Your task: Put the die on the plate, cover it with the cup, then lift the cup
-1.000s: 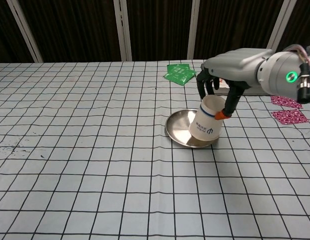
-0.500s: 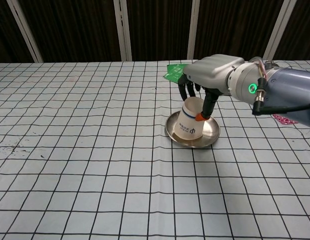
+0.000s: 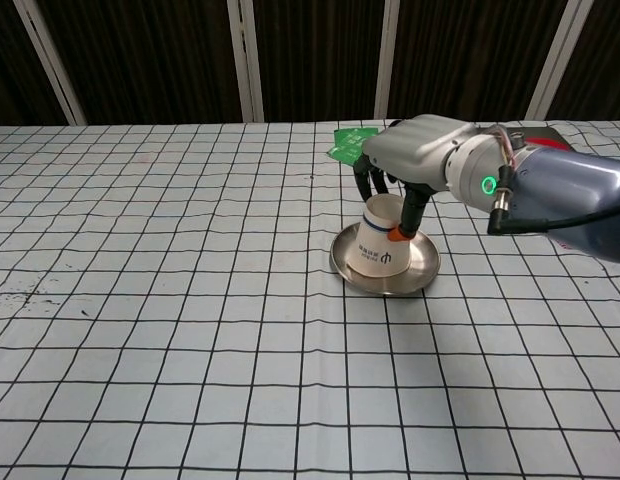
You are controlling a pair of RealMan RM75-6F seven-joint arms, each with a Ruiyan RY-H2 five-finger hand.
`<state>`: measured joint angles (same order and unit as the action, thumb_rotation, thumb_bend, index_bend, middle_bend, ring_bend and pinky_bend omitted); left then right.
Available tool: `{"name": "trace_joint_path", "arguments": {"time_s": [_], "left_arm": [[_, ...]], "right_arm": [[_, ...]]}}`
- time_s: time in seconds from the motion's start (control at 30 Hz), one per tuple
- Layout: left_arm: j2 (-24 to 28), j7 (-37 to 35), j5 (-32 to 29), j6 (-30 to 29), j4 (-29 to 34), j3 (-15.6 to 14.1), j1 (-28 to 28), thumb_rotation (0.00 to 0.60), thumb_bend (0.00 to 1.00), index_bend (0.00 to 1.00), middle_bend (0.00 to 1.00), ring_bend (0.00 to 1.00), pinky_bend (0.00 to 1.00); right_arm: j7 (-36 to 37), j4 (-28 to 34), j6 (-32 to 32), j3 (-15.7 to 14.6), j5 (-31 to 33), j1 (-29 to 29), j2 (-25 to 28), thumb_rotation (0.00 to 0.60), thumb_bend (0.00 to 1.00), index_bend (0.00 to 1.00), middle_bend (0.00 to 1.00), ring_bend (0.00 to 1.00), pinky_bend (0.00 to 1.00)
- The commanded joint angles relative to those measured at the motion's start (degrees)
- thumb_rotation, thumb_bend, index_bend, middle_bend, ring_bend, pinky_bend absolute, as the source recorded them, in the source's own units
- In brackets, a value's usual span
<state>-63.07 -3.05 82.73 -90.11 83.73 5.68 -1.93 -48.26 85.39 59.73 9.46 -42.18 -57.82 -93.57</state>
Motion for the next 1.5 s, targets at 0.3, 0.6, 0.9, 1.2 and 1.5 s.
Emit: {"name": "trace_joint_path", "arguments": {"time_s": [0.3,0.6,0.9,1.2,1.5], "left_arm": [[-0.26,0.57,-0.41,0.49,-0.08,0.06,-0.14,0.6,0.29,0.25,0.0,0.0,0.0],[-0.43,1.37,-0.5,0.64,0.05,0.03,-0.2,0.6,0.29,0.25,0.0,0.0,0.0],[-0.37,1.34,-0.6,0.42,0.13,0.14,-0.09,0.6,0.29,0.25,0.0,0.0,0.0],[-0.22,1.18,0.12,-0.08,0.5,-0.01,-0.01,0.6,0.29,0.25,0.0,0.0,0.0],[0.12,0.25,0.02,-0.24,0.32,0.11,0.15,0.6,0.29,0.25,0.0,0.0,0.0]], "right_arm": [[3.48,-3.24,-1.09,0.94,-2.16,0.37,-0.2,0.6,0.42,0.54,0.59,0.33,0.0],[4.64,-4.5,-1.69,0.59,-3.21,1.11,0.69,0.6,0.41,0.54,0.59,0.34,0.0],[4.74,-2.18,-2.37,-1.06,-3.34,2.72,3.81,0.6,0.42,0.56,0.59,0.34,0.0],[4.81,2.77,-3.16,-2.28,-4.52,3.12,4.41,0.6,0.41,0.57,0.59,0.34,0.0],[5.58,2.28,-4.16,0.26,-3.95,0.97,0.65,0.6,0.41,0.57,0.59,0.34,0.0]]}}
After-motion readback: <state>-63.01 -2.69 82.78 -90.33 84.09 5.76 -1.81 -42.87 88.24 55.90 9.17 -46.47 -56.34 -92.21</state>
